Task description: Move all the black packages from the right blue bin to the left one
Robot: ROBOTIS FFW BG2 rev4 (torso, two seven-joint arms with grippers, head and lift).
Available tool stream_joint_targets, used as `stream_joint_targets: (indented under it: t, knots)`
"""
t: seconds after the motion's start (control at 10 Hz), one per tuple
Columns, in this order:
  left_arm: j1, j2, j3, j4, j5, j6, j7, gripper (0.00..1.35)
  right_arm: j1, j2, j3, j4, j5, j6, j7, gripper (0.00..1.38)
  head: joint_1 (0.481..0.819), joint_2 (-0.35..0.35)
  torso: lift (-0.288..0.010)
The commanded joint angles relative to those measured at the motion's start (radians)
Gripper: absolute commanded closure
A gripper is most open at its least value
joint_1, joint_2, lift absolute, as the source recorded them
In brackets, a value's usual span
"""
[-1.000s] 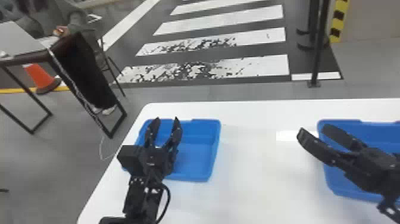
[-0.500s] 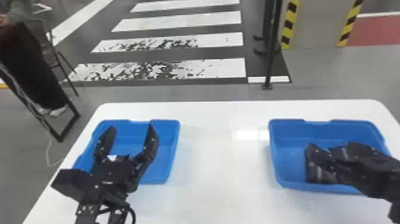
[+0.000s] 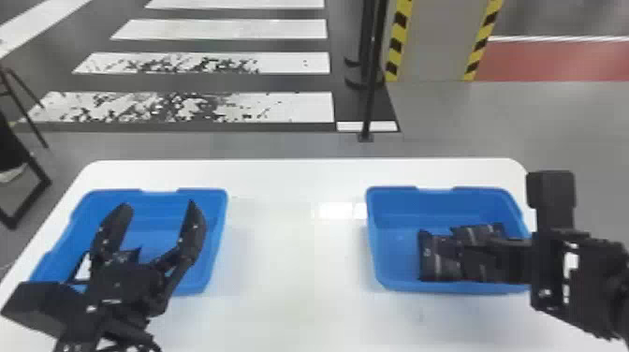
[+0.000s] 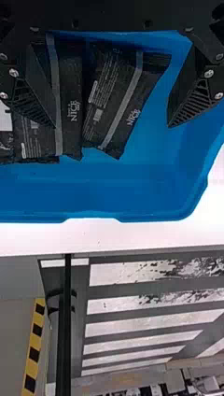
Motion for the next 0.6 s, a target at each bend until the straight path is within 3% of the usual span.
stream_joint_targets:
  t: [0.0, 0.5]
  knots:
    - [0.002, 0.000, 0.000, -0.002, 0.000, -0.002, 0.001, 0.15, -0.016, 0.001, 0.012, 0.049, -0.004, 0.012, 0.000, 0.17, 0.695, 0.012, -0.132]
    - [0.000, -0.002, -0.002, 0.001, -0.002, -0.006, 0.000, 0.15, -0.055, 0.004, 0.072, 0.148, -0.018, -0.032, -0.020, 0.17, 0.695, 0.033, -0.132]
